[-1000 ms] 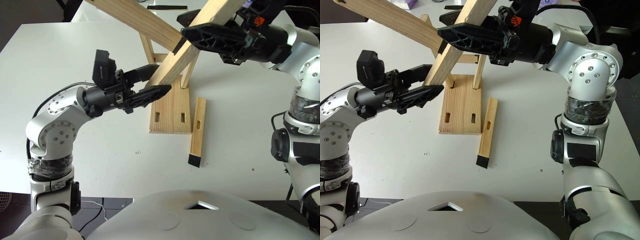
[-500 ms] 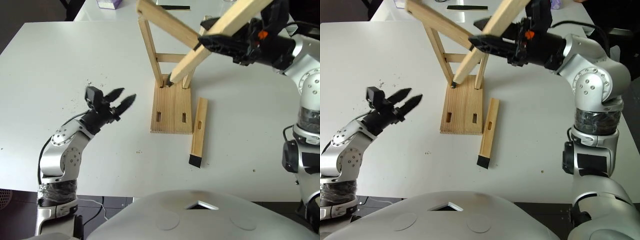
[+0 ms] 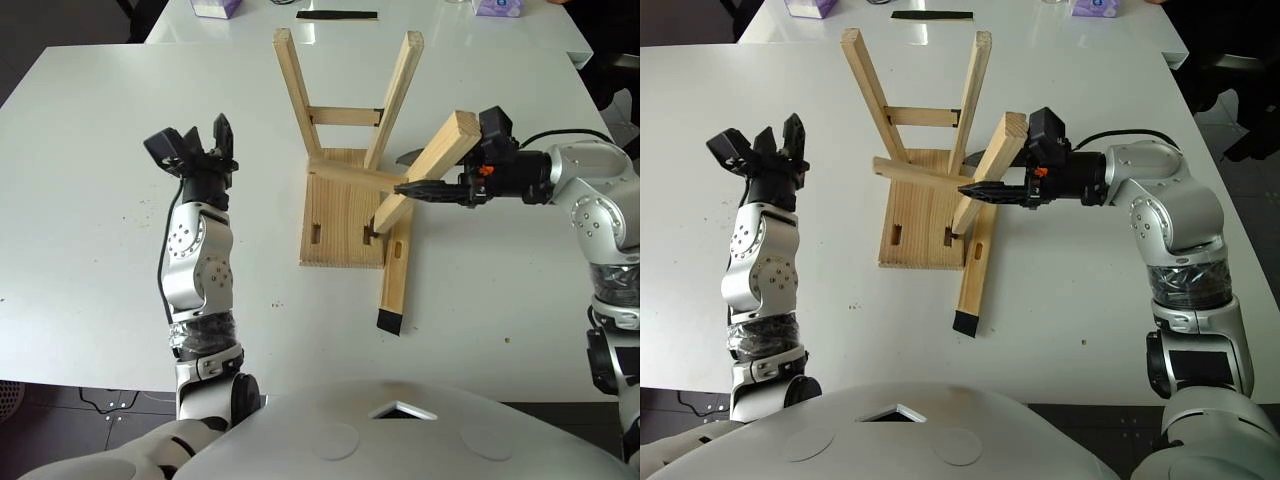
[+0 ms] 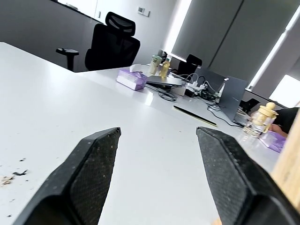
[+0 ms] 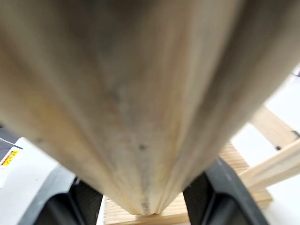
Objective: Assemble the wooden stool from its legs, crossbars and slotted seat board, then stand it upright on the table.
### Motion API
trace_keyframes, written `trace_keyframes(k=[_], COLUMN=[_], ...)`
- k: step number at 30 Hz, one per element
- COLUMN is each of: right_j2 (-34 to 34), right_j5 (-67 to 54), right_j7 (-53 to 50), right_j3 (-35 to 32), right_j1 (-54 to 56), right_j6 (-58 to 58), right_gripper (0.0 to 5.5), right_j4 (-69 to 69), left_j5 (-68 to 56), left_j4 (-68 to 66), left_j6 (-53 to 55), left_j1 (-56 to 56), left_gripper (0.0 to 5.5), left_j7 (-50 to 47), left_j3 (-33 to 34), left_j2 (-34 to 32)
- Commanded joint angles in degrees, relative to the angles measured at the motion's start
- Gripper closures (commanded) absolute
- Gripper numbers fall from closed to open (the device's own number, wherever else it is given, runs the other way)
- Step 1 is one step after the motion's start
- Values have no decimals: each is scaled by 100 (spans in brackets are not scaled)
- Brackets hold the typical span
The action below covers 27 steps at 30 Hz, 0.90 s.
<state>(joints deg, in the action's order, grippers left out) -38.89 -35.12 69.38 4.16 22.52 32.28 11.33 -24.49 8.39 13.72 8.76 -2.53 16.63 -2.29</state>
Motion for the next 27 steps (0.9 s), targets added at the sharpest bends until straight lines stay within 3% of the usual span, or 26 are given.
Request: trace_keyframes(k=[1,27], right_j2=[-79,184], right_j5=[-107,710], right_j7=[25,138], right_j3=[-69,332], right_j1=[-98,697], right_j6=[97,-658], right_gripper=[346,346], right_j4=[211,-770], left_j5=[138,166], left_j4=[-77,-307], left_j6=[-72,-391], left_j1=[-43,-163], left_gripper=[250,250], left_j7=[18,251], left_j3=[69,16], left_j2=[-116,87])
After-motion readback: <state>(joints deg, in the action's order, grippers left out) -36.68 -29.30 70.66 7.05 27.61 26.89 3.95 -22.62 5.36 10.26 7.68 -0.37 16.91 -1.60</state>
